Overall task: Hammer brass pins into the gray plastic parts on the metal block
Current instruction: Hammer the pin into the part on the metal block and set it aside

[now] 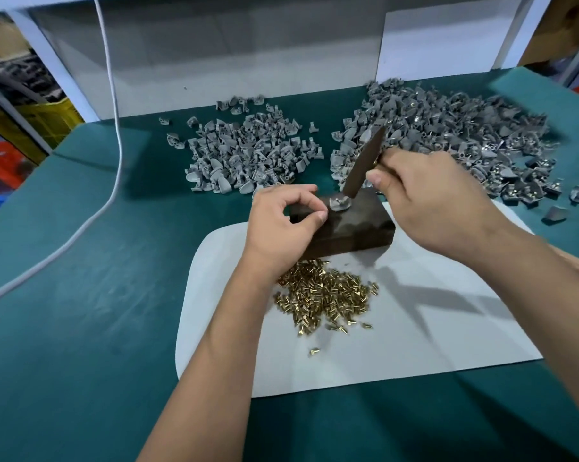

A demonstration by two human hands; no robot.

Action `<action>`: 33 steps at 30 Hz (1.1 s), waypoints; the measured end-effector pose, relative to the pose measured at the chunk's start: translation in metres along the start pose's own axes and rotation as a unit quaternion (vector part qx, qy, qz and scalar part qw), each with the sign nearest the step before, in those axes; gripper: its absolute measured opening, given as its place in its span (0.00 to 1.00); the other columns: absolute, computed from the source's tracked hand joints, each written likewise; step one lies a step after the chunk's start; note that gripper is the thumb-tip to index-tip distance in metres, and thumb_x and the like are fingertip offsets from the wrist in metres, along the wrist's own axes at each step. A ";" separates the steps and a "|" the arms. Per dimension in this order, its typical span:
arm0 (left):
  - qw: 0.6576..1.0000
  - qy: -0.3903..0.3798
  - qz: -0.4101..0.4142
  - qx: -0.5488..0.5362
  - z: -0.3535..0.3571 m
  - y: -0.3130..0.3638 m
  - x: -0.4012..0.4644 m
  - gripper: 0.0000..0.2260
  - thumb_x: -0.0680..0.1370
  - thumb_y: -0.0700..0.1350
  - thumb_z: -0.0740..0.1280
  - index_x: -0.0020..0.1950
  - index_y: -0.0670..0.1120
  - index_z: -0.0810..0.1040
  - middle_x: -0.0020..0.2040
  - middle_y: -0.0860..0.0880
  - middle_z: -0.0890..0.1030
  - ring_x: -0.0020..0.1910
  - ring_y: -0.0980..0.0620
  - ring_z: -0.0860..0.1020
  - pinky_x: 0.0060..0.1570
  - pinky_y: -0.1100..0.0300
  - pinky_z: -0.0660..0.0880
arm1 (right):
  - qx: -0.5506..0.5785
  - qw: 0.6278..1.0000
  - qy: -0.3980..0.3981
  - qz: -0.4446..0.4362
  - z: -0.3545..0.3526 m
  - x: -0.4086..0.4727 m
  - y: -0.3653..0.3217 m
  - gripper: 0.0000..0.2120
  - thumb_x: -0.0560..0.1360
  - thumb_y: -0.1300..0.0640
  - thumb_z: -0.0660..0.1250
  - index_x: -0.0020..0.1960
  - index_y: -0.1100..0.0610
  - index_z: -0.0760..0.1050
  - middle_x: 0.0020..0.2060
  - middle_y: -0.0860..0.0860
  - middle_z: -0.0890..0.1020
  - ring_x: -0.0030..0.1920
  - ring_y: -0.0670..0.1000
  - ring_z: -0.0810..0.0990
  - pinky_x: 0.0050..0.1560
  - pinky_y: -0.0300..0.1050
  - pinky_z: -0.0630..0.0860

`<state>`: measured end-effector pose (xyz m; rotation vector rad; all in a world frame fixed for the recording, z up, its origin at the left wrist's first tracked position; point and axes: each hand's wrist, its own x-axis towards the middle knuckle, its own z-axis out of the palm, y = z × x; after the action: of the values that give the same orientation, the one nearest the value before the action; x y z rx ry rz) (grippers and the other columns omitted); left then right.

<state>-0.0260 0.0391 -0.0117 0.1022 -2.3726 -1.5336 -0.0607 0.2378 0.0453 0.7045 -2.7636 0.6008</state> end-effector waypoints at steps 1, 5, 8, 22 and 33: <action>1.000 -0.003 0.003 0.008 0.000 0.000 0.000 0.08 0.74 0.38 0.76 0.40 0.51 0.85 0.57 0.52 0.84 0.66 0.51 0.77 0.69 0.43 0.71 | 0.004 1.000 0.000 -0.006 -0.001 0.000 -0.001 0.12 0.84 0.46 0.57 0.48 0.51 0.71 0.34 0.52 0.77 0.37 0.63 0.76 0.36 0.51 0.70; 0.999 0.021 0.022 0.025 0.000 0.001 0.001 0.07 0.73 0.39 0.76 0.43 0.51 0.84 0.57 0.54 0.84 0.65 0.52 0.77 0.70 0.45 0.69 | 0.014 0.999 0.022 -0.038 -0.009 0.007 -0.003 0.10 0.84 0.46 0.57 0.47 0.50 0.71 0.31 0.48 0.75 0.32 0.55 0.74 0.33 0.48 0.64; 0.997 0.060 0.031 0.030 0.002 0.005 0.000 0.07 0.73 0.41 0.76 0.46 0.52 0.83 0.55 0.56 0.84 0.63 0.51 0.78 0.69 0.47 0.70 | 0.015 0.999 0.023 -0.028 -0.008 0.009 0.005 0.12 0.84 0.47 0.58 0.50 0.54 0.74 0.32 0.50 0.76 0.32 0.56 0.74 0.35 0.49 0.67; 0.971 0.050 0.110 0.208 0.026 0.021 0.010 0.07 0.72 0.53 0.78 0.49 0.55 0.87 0.48 0.54 0.83 0.55 0.49 0.73 0.58 0.50 0.71 | 0.031 0.997 0.025 0.073 0.005 0.007 0.017 0.15 0.84 0.47 0.59 0.45 0.56 0.72 0.34 0.56 0.77 0.38 0.65 0.76 0.39 0.56 0.75; 0.984 0.047 0.095 0.141 0.002 0.011 0.006 0.07 0.72 0.45 0.78 0.48 0.53 0.86 0.48 0.60 0.81 0.54 0.59 0.73 0.67 0.54 0.66 | 0.045 0.998 0.025 0.041 0.005 0.005 0.006 0.13 0.84 0.48 0.59 0.47 0.54 0.74 0.34 0.53 0.77 0.37 0.62 0.76 0.39 0.54 0.74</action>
<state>-0.0306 0.0438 -0.0016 0.0117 -2.4306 -1.0778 -0.0686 0.2384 0.0408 0.5876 -2.7439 0.7528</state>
